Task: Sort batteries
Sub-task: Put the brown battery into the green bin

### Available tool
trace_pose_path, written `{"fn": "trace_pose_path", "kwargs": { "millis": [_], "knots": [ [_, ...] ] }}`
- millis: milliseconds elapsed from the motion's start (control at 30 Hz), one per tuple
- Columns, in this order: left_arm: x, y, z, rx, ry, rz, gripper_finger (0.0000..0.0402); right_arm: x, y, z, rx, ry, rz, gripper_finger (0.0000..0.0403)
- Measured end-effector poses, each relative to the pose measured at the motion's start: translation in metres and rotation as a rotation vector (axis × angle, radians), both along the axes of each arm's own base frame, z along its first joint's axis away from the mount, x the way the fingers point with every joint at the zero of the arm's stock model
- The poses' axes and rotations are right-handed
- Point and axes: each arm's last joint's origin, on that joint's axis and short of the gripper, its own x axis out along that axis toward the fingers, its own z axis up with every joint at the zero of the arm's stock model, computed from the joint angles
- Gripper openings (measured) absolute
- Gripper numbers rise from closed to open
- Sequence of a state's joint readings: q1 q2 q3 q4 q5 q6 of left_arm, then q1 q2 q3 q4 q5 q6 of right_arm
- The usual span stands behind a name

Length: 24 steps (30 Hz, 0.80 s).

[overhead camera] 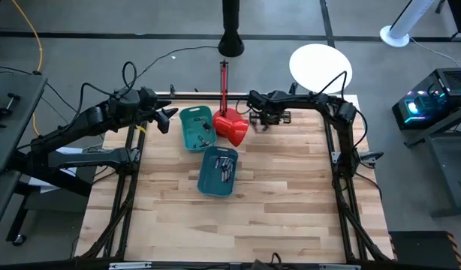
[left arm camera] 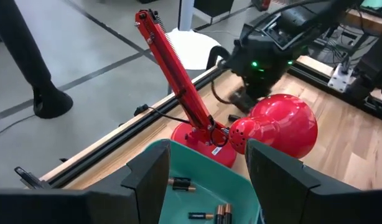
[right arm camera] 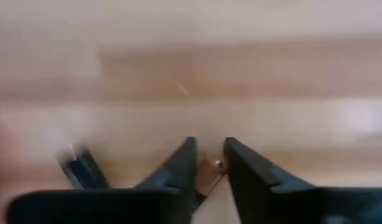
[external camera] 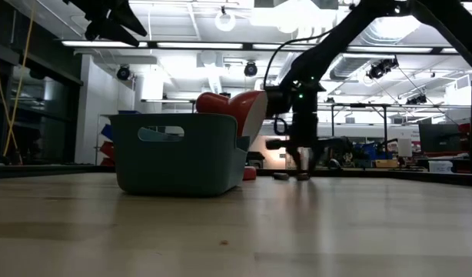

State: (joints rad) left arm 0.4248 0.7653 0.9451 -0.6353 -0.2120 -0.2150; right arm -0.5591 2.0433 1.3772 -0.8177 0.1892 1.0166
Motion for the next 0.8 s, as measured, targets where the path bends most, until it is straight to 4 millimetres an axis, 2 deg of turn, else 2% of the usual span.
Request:
{"fn": "trace_pose_path", "kwargs": {
  "millis": [100,200,400,533,633,700,800],
  "knots": [
    [0.0,0.0,0.0,0.01,0.008,-0.006,0.0202,-0.009,0.005,0.005,0.026,0.093,0.073,0.0015],
    [0.0,0.0,0.0,0.012,0.009,-0.007,0.0202,-0.017,0.004,0.016,-0.007,0.139,0.107,0.0014],
    [0.0,0.0,0.0,0.005,0.001,0.008,0.0202,-0.035,0.0,0.061,-0.139,0.185,0.232,0.0003],
    [0.0,0.0,0.0,-0.015,-0.017,0.023,0.0202,-0.041,0.009,0.091,-0.137,0.125,0.471,0.0017],
    [0.0,0.0,0.0,-0.029,-0.03,0.038,0.0202,-0.044,0.016,0.099,-0.103,0.023,0.616,0.0034],
    [0.0,0.001,0.0,-0.037,-0.038,0.053,0.0202,-0.046,0.016,0.097,-0.056,-0.023,0.692,0.0054],
    [0.0,0.001,0.0,-0.061,-0.058,0.072,0.0202,-0.049,0.015,0.084,0.01,-0.032,0.778,0.0099]
  ]
}}
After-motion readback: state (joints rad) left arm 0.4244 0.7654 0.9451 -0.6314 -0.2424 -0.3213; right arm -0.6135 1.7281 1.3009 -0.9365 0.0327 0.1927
